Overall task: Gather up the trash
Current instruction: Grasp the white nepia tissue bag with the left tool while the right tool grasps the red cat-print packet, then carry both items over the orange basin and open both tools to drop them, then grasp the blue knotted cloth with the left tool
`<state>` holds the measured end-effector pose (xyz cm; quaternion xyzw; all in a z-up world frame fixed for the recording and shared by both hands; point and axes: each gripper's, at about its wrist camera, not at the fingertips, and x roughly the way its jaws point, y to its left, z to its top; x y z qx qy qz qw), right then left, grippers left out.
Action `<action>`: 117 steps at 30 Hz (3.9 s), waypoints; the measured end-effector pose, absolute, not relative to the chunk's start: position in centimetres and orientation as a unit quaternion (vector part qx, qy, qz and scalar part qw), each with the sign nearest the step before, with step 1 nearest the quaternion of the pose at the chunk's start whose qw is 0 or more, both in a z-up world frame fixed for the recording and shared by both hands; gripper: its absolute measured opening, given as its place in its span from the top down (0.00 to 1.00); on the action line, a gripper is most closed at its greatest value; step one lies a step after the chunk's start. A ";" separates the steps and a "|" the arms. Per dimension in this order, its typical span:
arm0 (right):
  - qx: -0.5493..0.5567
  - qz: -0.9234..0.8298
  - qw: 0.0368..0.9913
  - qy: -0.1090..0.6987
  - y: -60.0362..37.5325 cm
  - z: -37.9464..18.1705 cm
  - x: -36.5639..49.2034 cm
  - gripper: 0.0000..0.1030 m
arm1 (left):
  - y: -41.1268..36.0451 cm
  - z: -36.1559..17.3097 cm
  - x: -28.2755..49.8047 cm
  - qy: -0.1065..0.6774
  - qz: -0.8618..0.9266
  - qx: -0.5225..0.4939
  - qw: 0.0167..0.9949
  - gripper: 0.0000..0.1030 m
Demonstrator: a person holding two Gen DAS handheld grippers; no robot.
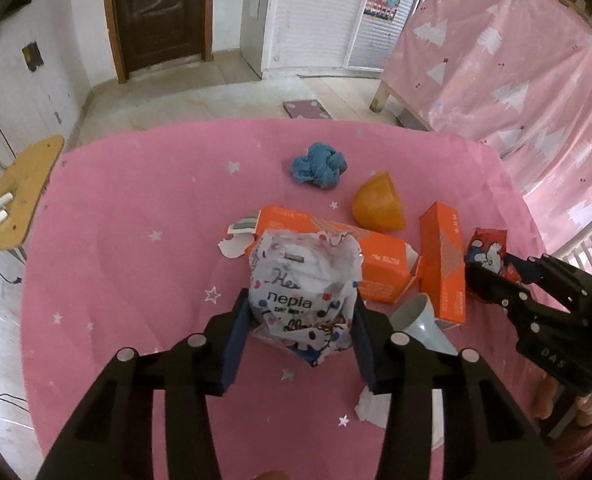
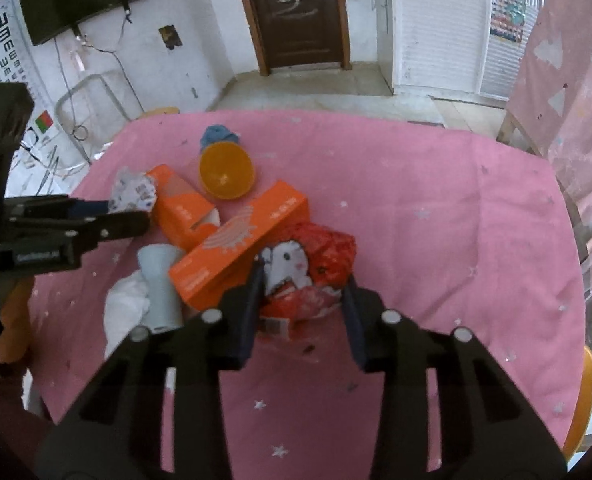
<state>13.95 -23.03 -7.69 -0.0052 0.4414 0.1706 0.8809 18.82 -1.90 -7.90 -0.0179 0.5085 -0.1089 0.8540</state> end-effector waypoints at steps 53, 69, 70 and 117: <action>0.191 -0.103 0.922 0.321 -53.6 -5.2 1.2 0.24 | -36.3 0.9 10.3 0.414 -0.319 0.158 0.838 0.62; 0.280 -0.170 0.914 0.237 -58.7 -3.9 -2.6 0.16 | -43.5 -1.0 9.1 0.441 -0.363 0.146 0.808 0.30; 0.281 -0.169 0.914 0.240 -58.7 -4.1 -2.3 0.16 | -43.3 -1.1 9.1 0.439 -0.360 0.150 0.810 0.30; 0.098 0.145 0.894 0.412 -29.8 -6.5 10.9 0.16 | -8.5 -1.9 26.0 0.469 -0.088 0.014 0.879 0.30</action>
